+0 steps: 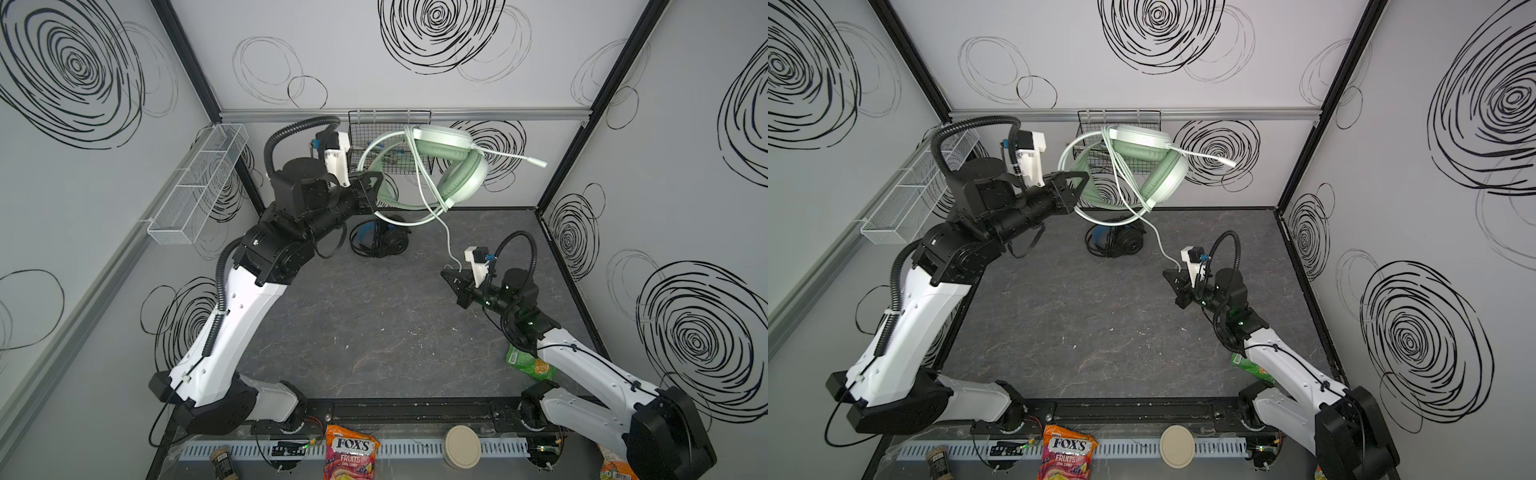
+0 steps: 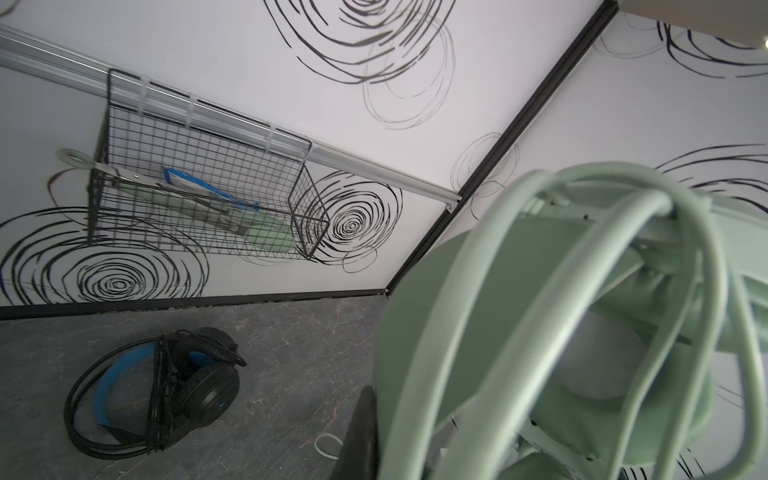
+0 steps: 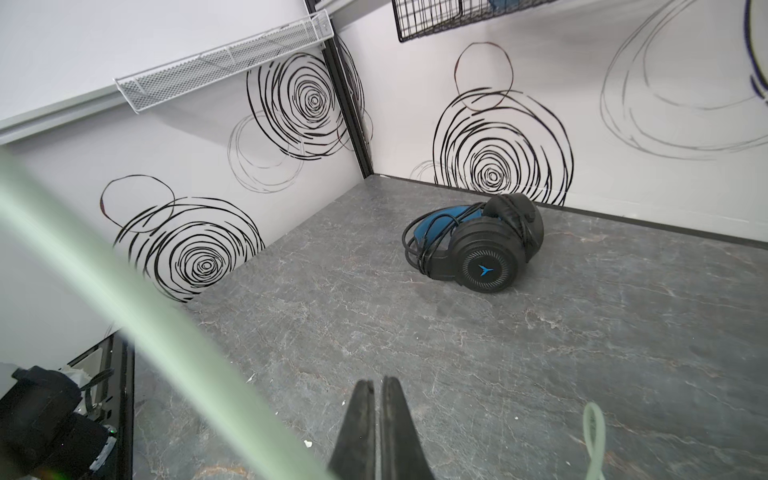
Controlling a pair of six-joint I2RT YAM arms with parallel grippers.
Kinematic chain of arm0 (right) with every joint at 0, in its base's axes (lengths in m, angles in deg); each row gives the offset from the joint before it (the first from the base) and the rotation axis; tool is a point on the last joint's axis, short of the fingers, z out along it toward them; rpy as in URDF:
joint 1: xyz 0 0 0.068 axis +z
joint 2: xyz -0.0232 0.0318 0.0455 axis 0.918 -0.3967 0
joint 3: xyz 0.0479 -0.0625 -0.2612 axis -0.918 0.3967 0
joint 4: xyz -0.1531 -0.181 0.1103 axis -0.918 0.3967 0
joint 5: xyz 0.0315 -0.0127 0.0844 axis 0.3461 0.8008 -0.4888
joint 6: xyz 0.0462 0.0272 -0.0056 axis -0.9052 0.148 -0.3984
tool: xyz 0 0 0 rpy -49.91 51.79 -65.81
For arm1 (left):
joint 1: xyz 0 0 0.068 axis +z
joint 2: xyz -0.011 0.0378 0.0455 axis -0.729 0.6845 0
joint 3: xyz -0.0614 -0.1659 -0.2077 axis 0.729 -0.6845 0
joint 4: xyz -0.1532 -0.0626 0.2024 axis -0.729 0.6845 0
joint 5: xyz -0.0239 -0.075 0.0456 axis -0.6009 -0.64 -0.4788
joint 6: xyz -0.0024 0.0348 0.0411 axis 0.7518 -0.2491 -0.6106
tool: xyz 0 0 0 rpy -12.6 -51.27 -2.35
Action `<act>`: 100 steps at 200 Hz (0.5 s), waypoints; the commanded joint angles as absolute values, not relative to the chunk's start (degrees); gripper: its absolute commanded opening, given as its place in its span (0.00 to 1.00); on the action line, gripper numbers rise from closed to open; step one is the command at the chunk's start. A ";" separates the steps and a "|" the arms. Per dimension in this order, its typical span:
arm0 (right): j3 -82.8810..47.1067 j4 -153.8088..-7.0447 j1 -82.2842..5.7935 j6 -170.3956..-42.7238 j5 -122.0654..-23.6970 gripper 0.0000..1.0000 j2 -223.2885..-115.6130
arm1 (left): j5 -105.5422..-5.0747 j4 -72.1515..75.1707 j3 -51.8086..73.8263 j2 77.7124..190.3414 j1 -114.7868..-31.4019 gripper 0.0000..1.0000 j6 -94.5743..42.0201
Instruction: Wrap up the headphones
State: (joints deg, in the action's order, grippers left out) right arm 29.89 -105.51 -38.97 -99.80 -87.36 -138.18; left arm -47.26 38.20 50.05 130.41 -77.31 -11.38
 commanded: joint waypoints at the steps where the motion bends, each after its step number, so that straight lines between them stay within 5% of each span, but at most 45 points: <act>1: 31.93 -103.56 -39.97 -101.46 -86.47 0.00 -134.83 | -47.28 28.94 50.34 126.95 -74.64 0.00 -9.89; 47: 32.17 -102.80 -40.31 -100.99 -85.99 0.00 -135.76 | -54.33 24.16 47.54 126.94 -73.51 0.00 -8.04; 100: 29.90 -103.13 -41.01 -99.88 -85.31 0.00 -138.51 | -78.18 13.11 45.59 129.33 -72.35 0.00 -4.02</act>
